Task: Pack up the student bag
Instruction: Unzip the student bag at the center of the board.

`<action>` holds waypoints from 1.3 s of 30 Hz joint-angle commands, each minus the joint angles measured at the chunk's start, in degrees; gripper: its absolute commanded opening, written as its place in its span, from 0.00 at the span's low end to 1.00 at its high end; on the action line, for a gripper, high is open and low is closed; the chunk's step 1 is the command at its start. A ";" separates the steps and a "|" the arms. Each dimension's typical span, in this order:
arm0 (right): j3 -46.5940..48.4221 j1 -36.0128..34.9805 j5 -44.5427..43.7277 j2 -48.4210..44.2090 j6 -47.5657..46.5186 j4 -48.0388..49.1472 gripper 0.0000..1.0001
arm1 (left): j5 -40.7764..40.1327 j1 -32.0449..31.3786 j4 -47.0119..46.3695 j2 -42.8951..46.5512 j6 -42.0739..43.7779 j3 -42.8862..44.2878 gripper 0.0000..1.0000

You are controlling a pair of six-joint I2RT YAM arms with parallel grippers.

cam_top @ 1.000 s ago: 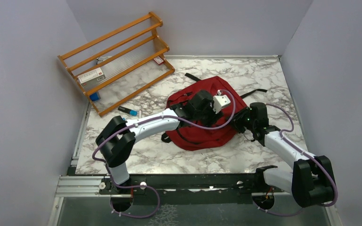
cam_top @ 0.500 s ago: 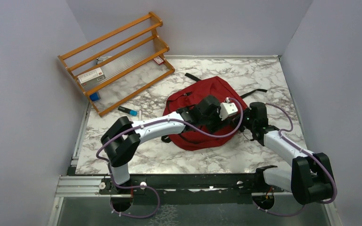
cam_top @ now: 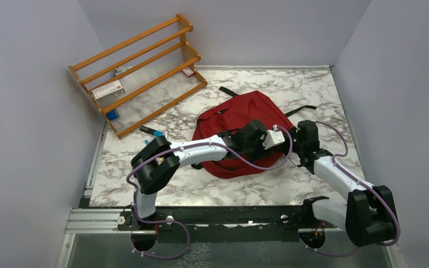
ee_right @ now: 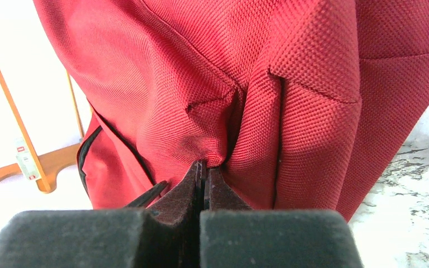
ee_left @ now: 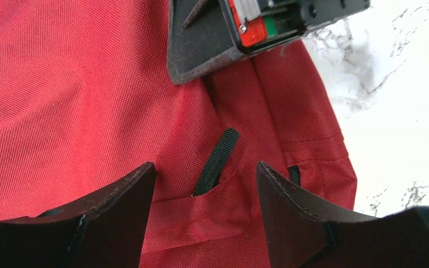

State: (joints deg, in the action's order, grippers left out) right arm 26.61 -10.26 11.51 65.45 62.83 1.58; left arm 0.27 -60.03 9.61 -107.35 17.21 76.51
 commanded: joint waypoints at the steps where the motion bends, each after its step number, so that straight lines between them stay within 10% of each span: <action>1: 0.92 0.24 2.06 -1.21 -1.10 2.45 0.01 | -3.48 -0.51 0.33 -1.06 2.43 2.64 0.68; 22: -1.10 0.24 3.39 -2.17 -1.52 3.28 0.01 | -10.55 -2.63 -1.05 -4.63 2.32 5.16 0.43; 32: -1.74 0.24 5.16 -0.27 -1.98 4.86 0.01 | -7.74 -2.62 -2.04 -2.81 -1.25 4.26 0.04; 39: -1.74 0.24 5.76 0.20 -2.88 5.11 0.01 | -3.51 -1.53 -2.93 -1.64 -5.60 3.29 0.00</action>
State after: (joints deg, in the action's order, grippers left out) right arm 25.36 -10.00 14.22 65.14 60.97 4.69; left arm -8.05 -62.22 9.47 -112.18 15.79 80.14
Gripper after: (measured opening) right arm 0.014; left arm 0.047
